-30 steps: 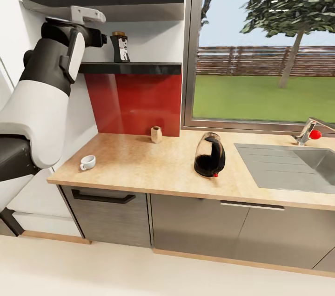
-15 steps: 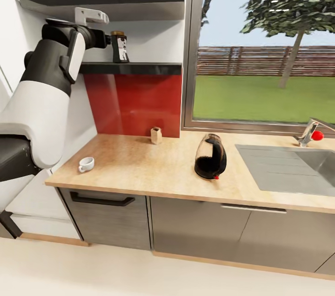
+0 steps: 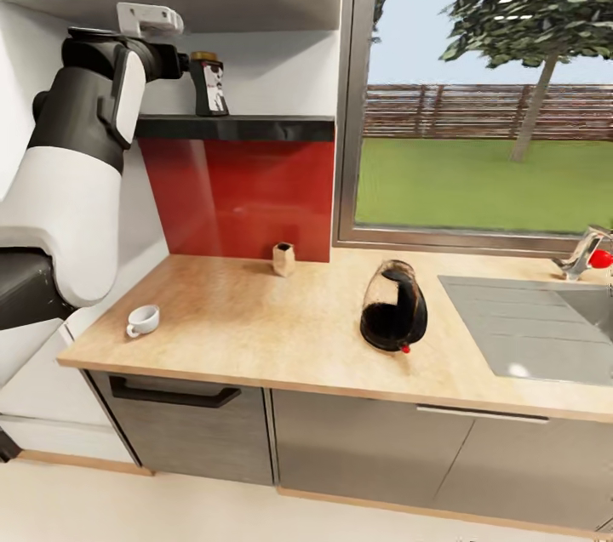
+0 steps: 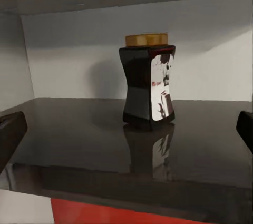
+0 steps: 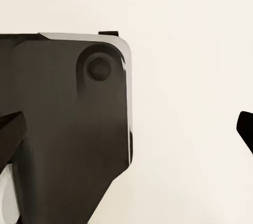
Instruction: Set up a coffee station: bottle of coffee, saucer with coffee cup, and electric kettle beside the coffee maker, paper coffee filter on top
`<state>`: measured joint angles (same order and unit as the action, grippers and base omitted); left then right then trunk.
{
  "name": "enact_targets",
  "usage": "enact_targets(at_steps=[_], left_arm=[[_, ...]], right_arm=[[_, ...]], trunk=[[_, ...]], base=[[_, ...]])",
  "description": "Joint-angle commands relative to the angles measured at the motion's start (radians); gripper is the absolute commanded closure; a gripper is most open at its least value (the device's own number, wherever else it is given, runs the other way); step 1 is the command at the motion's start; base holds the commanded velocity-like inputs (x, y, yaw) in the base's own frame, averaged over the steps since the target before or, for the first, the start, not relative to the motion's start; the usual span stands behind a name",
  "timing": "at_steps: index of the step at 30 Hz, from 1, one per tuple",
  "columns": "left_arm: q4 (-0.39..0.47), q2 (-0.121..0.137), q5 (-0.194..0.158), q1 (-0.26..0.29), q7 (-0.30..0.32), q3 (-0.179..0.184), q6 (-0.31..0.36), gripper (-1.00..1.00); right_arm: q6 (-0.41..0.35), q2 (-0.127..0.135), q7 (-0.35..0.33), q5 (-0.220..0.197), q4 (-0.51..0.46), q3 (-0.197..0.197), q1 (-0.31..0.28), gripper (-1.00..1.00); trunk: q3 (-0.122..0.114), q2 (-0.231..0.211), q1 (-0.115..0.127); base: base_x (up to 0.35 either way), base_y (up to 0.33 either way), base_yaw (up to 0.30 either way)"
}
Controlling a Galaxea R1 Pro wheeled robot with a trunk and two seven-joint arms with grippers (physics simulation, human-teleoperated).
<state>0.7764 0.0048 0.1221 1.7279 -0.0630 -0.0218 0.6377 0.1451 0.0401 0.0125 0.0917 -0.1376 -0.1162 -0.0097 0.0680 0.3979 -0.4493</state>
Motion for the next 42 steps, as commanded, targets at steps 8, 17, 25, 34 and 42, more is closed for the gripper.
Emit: enact_targets(at_steps=[8, 17, 25, 34, 42], left_arm=[[0.024, 0.006, 0.007, 0.001, 0.002, -0.003, 0.008, -1.00], [0.027, 0.009, 0.008, 0.000, 0.002, -0.005, 0.009, -1.00], [0.029, 0.011, 0.008, -0.001, 0.003, -0.006, 0.008, -1.00], [0.026, 0.011, 0.008, -0.004, 0.010, -0.007, 0.009, -1.00], [0.026, 0.013, 0.008, -0.024, 0.013, -0.008, 0.008, -1.00]], right_arm=[[0.004, -0.002, 0.007, 0.010, -0.003, -0.009, -0.001, -1.00], [0.004, -0.002, 0.006, 0.010, -0.005, -0.010, -0.001, -1.00], [0.001, -0.003, 0.005, 0.009, -0.002, -0.010, -0.001, -1.00], [0.000, -0.003, 0.006, 0.008, -0.002, -0.011, -0.001, -1.00], [-0.001, -0.003, 0.006, 0.008, -0.002, -0.011, -0.001, -1.00]], trunk=[[0.002, 0.002, -0.001], [0.002, 0.002, -0.001], [0.002, 0.002, -0.001], [0.002, 0.002, -0.001], [0.002, 0.002, -0.001]], base=[[0.233, 0.000, -0.114], [0.324, 0.056, -0.002], [0.130, 0.112, 0.000], [0.097, 0.094, -0.033], [0.094, 0.100, -0.141]])
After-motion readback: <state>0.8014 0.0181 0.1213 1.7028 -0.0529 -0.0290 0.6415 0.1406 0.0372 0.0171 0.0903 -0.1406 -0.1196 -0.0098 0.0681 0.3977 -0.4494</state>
